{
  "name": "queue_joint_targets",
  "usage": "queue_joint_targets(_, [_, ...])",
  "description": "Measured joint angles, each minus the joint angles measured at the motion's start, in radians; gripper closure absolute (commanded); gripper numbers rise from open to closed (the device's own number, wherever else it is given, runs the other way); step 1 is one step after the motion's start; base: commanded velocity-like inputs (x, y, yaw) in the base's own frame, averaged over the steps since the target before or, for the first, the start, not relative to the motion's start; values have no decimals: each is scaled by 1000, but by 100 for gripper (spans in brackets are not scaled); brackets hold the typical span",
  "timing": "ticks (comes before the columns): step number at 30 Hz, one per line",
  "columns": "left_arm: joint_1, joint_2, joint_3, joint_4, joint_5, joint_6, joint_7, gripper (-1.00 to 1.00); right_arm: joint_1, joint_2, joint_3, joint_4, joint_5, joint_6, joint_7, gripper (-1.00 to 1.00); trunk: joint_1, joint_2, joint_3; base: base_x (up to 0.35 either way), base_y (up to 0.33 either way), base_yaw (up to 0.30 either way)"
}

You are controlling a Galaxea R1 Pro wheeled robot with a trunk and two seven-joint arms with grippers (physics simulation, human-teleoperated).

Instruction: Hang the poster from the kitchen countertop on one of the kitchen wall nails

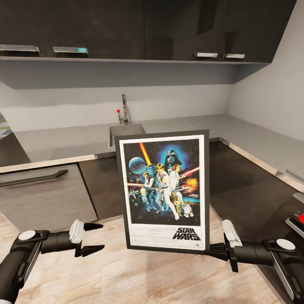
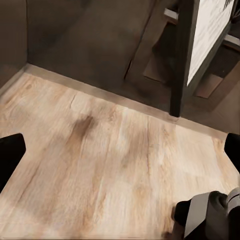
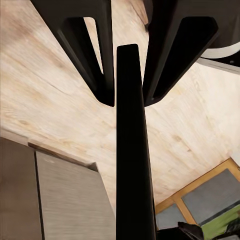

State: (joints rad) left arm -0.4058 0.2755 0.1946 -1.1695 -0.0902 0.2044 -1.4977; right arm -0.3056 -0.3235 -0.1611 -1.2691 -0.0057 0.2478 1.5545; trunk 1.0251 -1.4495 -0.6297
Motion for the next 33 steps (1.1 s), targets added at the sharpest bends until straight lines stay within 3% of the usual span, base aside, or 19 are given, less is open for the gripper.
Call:
queue_joint_targets(5, [0,2,8,199,1,-141,3,-100,0,-1,-4,0,2,1,-1,100,0,0,0,0,0,0])
queue_joint_targets(10, [0,2,9,376,2,-240,6,-100,0,-1,-5,0,3,0,-4,100,0,0,0,0,0,0])
queue_joint_targets(13, [0,2,9,482,4,-299,42,-100,0,-1,-7,1,4,-1,-4,100,0,0,0,0,0,0])
queue_joint_targets(17, [0,2,10,634,9,-396,166,-100,0,-1,-10,1,4,-2,-5,100,0,0,0,0,0,0])
queue_joint_targets(18, [1,1,14,730,11,-439,236,-100,1,-1,-10,0,4,-1,-5,100,0,0,0,0,0,0])
queue_joint_targets(19, [0,0,19,752,12,-444,251,-100,1,-2,-11,0,4,-1,-5,100,0,0,0,0,0,0])
queue_joint_targets(22, [0,0,83,856,24,-459,337,-100,1,-2,-13,0,7,-1,-5,100,0,0,0,0,0,0])
queue_joint_targets(23, [0,-1,144,926,42,-481,415,-100,1,-2,-24,2,8,-1,-9,100,0,0,0,0,0,0])
queue_joint_targets(24, [0,-4,202,1056,105,-534,579,-100,1,-2,-77,3,8,0,-17,100,0,0,0,0,0,0])
queue_joint_targets(25, [0,-6,206,1109,152,-548,616,-100,1,-2,-86,2,7,-1,-18,100,0,0,0,0,0,0])
queue_joint_targets(27, [1,-8,217,1133,227,-555,679,-100,1,-2,-90,0,10,-2,-25,100,0,0,0,0,0,0])
queue_joint_targets(28, [2,-8,216,1135,235,-555,697,-100,1,-2,-91,0,10,-2,-29,100,0,0,0,0,0,6])
queue_joint_targets(29, [11,-29,213,1141,255,-557,862,-100,1,-1,-90,1,8,-1,-47,100,0,0,0,0,0,40])
queue_joint_targets(33, [12,-43,214,1141,260,-558,929,-100,1,-1,-91,2,8,0,-51,100,0,0,-1,0,0,107])
